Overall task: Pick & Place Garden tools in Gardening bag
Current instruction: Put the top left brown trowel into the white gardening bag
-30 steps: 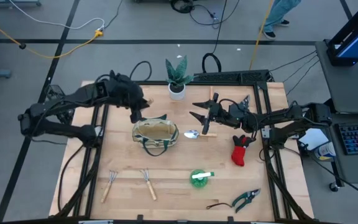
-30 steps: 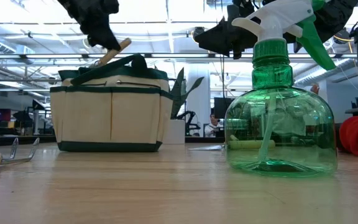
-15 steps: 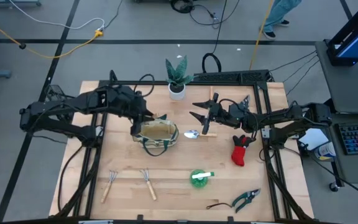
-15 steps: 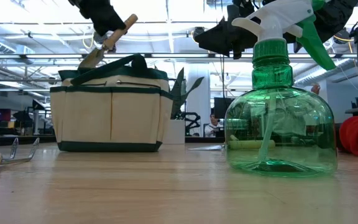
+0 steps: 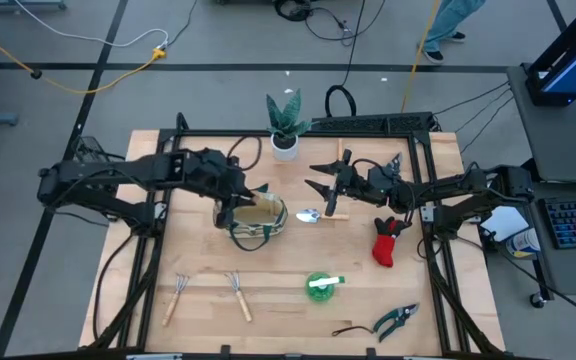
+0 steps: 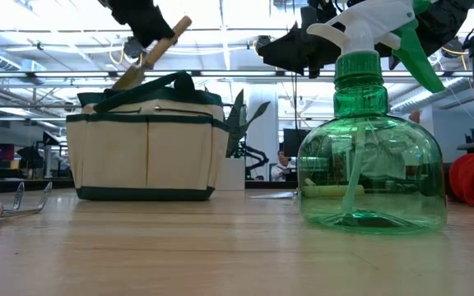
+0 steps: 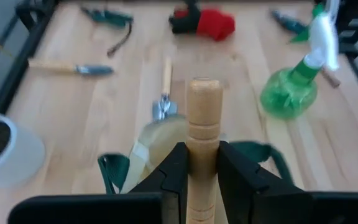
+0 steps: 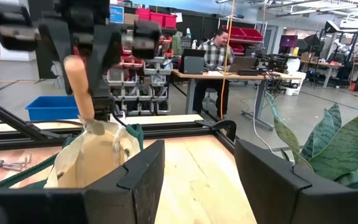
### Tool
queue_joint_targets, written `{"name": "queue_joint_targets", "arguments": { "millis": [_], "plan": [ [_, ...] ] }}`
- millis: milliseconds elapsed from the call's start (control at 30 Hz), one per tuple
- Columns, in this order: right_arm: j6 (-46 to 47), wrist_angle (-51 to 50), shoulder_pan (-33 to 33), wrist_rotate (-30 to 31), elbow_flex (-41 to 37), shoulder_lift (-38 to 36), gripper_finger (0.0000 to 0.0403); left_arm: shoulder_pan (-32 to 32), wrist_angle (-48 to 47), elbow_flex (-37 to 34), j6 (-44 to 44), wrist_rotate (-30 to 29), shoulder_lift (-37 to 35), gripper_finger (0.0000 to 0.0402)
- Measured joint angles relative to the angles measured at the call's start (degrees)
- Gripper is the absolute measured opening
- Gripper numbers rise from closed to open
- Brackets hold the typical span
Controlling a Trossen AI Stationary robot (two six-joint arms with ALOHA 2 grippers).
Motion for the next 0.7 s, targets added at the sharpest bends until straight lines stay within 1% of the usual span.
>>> {"name": "queue_joint_targets", "arguments": {
  "millis": [133,267,367,700],
  "plan": [
    [0.0,-0.7,0.0,0.0,0.0,0.0,0.0192,0.0,0.3,0.0,0.0,-0.2,2.7,0.0062],
    [0.0,-0.9,0.0,0.0,0.0,0.0,0.0192,0.0,0.1,0.0,-0.2,-3.3,5.1,0.0062],
    [0.0,-0.9,0.0,0.0,0.0,0.0,0.0192,0.0,0.1,0.0,-0.2,-4.2,6.7,0.0062],
    [0.0,-1.5,0.1,0.0,0.0,0.0,0.0192,0.1,-0.8,0.1,-0.5,-4.5,10.3,0.0062]
  ]
}}
